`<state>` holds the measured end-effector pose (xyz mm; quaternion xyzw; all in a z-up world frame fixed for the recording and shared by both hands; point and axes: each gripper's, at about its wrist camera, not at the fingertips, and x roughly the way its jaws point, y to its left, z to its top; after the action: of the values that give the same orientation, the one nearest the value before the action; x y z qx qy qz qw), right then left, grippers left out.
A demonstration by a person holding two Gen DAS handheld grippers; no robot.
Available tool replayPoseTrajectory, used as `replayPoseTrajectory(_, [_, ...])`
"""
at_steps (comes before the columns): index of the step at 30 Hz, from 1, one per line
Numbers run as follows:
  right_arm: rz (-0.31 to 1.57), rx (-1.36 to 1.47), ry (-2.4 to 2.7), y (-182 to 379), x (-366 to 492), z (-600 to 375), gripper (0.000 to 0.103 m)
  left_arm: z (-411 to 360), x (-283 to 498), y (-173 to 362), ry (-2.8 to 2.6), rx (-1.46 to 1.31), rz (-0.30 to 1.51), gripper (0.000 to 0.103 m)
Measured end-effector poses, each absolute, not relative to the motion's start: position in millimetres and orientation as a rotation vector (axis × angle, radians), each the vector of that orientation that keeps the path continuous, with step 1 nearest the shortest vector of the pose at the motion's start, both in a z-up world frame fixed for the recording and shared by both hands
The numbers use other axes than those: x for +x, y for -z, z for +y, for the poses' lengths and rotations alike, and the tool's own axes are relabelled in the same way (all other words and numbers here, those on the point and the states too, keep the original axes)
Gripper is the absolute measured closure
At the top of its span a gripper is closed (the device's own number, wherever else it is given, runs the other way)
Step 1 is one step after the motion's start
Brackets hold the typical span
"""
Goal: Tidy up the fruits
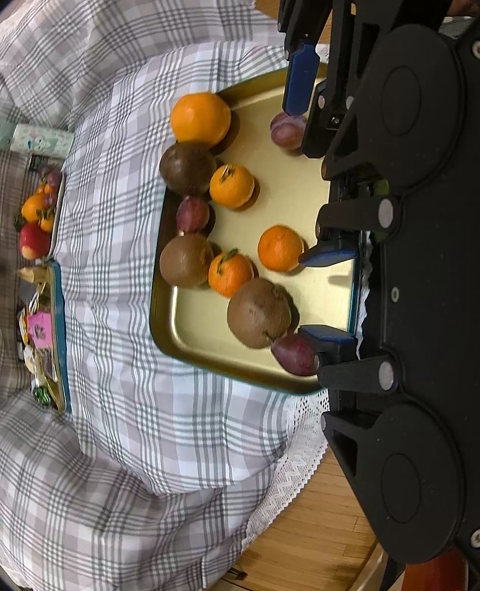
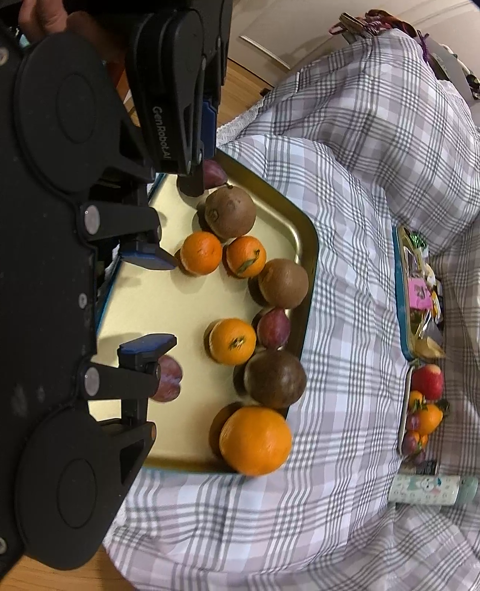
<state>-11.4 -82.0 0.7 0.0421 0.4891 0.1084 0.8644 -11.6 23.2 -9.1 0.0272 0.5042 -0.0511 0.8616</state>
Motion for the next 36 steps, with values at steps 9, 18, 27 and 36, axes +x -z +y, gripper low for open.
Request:
replayPoseTrajectory(9, [1.036,0.124,-0.164,2.7,-24.1,-96.4,0.061,12.5,-17.0,10.3,0.144,0.067,1.075,0.06])
replayPoseTrajectory(18, [1.033,0.117,-0.147,4.4,-27.9,-92.7,0.061,14.5,-18.0,12.3,0.136,0.049,1.099,0.06])
replayPoseTrajectory(27, [1.031,0.126,-0.135,6.5,-29.2,-92.5,0.061,11.0,-18.4,13.3,0.128,0.067,1.107,0.06])
replayPoseTrajectory(36, [1.034,0.136,-0.13,8.3,-29.2,-92.8,0.061,11.4,-18.6,13.5,0.13,0.065,1.112,0.06])
